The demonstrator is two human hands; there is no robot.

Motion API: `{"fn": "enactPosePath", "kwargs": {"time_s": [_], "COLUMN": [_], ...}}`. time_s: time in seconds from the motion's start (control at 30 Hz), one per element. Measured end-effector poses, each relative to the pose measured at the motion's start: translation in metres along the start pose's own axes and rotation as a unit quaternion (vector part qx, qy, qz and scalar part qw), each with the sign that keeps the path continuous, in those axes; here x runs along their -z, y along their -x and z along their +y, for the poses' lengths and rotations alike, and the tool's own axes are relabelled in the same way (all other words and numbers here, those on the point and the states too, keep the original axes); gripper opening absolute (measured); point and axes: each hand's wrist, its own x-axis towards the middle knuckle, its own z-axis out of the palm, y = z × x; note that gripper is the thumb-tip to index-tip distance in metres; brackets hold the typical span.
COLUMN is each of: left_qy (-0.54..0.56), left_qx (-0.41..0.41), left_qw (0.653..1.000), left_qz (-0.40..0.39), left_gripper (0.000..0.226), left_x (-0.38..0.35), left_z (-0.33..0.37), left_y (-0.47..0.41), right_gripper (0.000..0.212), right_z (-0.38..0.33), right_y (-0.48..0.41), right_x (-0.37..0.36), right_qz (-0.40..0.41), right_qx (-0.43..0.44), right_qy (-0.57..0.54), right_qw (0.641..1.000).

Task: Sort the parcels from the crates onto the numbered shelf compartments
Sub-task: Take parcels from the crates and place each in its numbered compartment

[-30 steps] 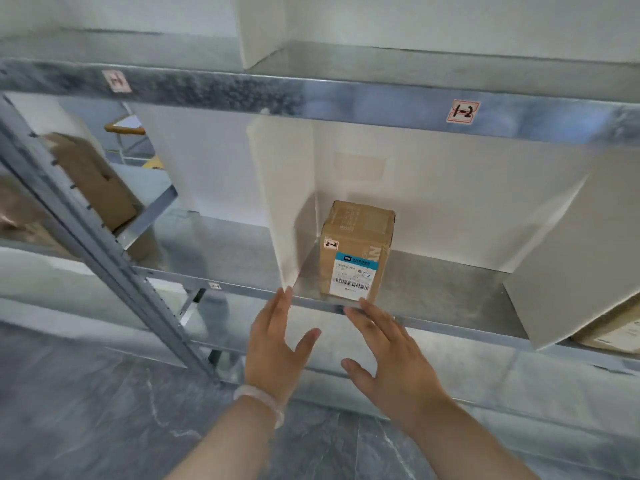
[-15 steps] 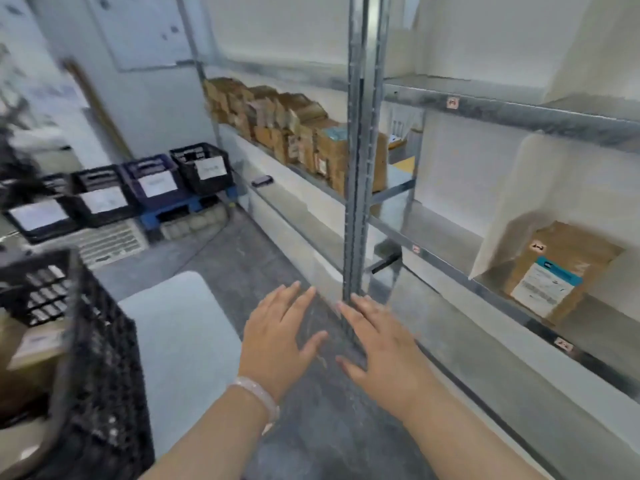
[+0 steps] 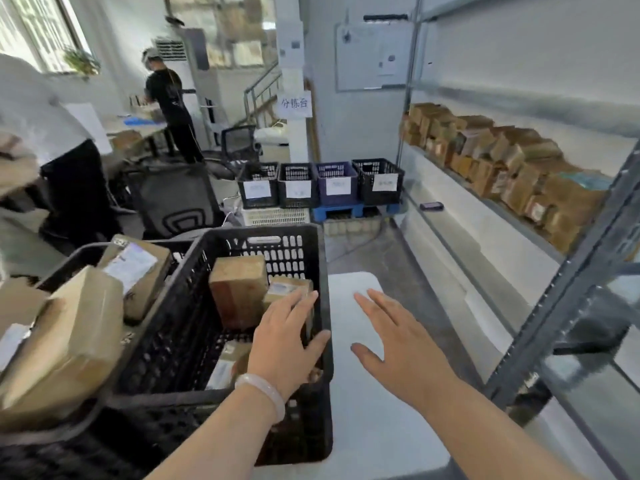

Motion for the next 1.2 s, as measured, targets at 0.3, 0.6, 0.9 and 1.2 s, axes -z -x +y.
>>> {"fn": "enactPosePath", "kwargs": {"time_s": [0.3,0.6,0.9,1.2], "left_qy": [0.082,0.134,0.226,0.252], "left_qx": [0.133,0.203,0.304,0.316], "left_qw": [0.98,0.95,0.892,0.908], "left_qz": [-0.122,-0.197,-0.247,-0.108], "left_gripper": [0.064,0.067,0.071,0.067], "left_x": [0.007,-0.052,-0.088,-0.025], "left_z": [-0.134,-0.174,-0.189,-0.164], "left_y": [-0.052,-0.117,-0.13,-0.123], "right_gripper": [0.069,0.072,0.044,0.042], "right_z": [-0.079,-0.072,-0.045,-0.059], "right_y": [-0.12,-0.205,-0.236,-0.221], "right_x": [-0.079,-0.148,-0.189,-0.133], "right_qz": [-0.054,-0.131,-0.166,-0.097], "right_qx": [-0.027,-0.281,-0.41,-0.332], "right_qy": [-0.053,-0.218,-0.359,-0.403], "right_qw": [0.997,0.926,0.822,0.847]}}
